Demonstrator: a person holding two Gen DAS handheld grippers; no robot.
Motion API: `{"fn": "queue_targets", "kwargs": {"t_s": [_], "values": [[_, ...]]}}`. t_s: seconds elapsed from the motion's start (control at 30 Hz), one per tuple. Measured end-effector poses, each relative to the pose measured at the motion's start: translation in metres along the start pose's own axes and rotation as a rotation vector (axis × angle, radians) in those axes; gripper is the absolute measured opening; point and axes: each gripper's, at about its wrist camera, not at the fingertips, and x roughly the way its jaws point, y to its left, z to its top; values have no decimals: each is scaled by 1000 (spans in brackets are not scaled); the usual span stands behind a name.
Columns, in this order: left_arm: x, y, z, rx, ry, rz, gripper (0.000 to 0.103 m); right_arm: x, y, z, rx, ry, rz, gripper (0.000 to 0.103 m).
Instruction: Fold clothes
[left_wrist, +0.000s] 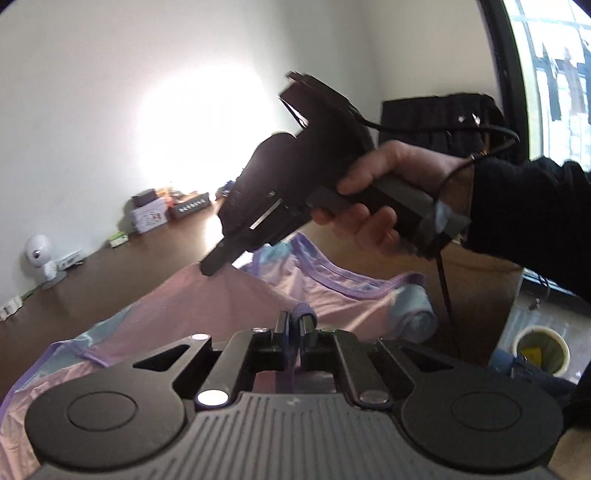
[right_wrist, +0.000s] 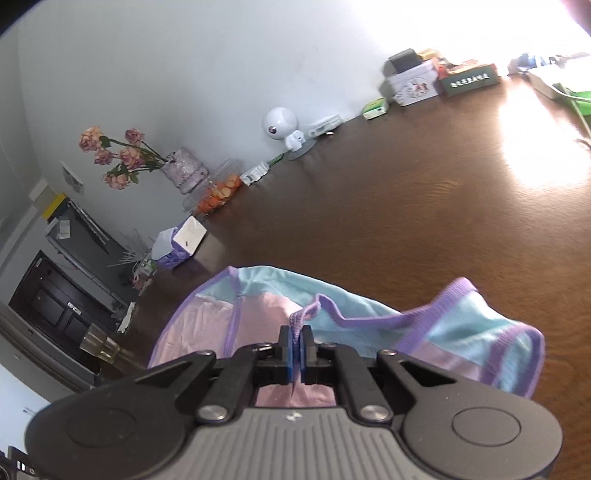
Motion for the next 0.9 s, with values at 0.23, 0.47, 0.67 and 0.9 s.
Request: {"fn": "queue_targets", "kwargs": {"t_s": [0.23,0.47,0.67,0.9], "values": [[7,12,-19,-38,102,62,7,4,-4,-12,2,20,6,6],[-1,15,-17,-65,112,15,17,21,25,13,-99,31,-49,4],[-17,72,-29,-300,122,-34,41,-16,8,-19,-109,22,-205,15],[-22,163,-59,-605,257,147,45,-37,30,-39,-111,2,-113,29]]}}
